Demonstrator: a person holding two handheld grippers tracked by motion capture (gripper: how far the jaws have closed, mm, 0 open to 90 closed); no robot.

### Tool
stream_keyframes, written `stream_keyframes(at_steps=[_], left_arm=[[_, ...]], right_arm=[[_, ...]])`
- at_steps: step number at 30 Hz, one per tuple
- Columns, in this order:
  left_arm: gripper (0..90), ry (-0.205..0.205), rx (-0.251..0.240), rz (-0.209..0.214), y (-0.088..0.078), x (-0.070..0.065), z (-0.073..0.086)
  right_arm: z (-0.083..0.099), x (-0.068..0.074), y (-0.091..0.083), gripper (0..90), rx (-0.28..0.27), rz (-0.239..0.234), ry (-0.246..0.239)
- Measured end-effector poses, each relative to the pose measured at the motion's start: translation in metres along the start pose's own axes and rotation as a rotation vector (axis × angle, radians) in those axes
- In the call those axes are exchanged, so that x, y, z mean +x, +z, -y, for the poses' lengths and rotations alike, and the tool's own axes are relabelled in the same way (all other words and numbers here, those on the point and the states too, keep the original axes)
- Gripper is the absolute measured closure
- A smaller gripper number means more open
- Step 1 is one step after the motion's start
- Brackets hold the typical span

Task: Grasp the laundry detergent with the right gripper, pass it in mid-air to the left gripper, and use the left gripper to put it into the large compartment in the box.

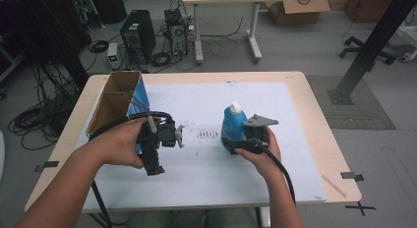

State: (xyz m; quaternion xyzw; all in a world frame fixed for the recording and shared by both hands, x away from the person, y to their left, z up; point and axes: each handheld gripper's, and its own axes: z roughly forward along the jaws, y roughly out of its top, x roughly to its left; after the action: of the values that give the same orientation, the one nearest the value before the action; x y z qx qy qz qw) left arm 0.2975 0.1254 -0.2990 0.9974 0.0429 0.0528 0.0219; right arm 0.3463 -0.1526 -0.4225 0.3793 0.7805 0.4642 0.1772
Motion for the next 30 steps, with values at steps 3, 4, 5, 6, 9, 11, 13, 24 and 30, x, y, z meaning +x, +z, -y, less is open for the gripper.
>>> stream_keyframes(at_steps=[3, 4, 5, 6, 9, 11, 13, 24, 30], left_arm=[[0.3, -0.002, 0.001, 0.001, 0.0006, -0.0002, 0.0009], [0.3, -0.003, -0.001, 0.001, 0.0014, -0.0001, 0.0015], [0.3, -0.003, -0.001, 0.001, 0.0014, -0.0001, 0.0015], [0.3, -0.004, 0.001, 0.002, 0.0015, -0.0001, 0.0017], [0.3, -0.003, 0.0, 0.002, 0.0022, -0.0002, 0.0019], [0.3, -0.004, 0.002, 0.003, 0.0022, -0.0002, 0.0018], [0.3, -0.004, 0.002, 0.003, 0.0023, -0.0001, 0.0018], [0.4, -0.004, 0.0, 0.007, 0.0038, 0.0009, -0.0004], [0.3, -0.007, -0.006, 0.008, 0.0042, 0.0018, -0.0005]], right_arm=[[0.0001, 0.0005, 0.0002, 3.6, -0.002, 0.002, 0.0], [0.0005, 0.0009, 0.0004, 6.0, -0.003, 0.01, 0.004], [0.0005, 0.0009, 0.0004, 6.0, -0.003, 0.01, 0.004], [0.0008, 0.0009, 0.0004, 8.4, -0.004, 0.017, 0.005], [0.0014, 0.0016, 0.0011, 13.2, -0.006, 0.026, 0.009], [0.0014, 0.0019, 0.0015, 13.6, -0.006, 0.023, 0.009], [0.0013, 0.0021, 0.0019, 13.9, -0.004, 0.023, 0.007], [0.0019, 0.0024, 0.0015, 17.8, -0.019, 0.021, 0.003], [0.0021, 0.0021, 0.0016, 20.6, -0.026, 0.032, 0.004]])
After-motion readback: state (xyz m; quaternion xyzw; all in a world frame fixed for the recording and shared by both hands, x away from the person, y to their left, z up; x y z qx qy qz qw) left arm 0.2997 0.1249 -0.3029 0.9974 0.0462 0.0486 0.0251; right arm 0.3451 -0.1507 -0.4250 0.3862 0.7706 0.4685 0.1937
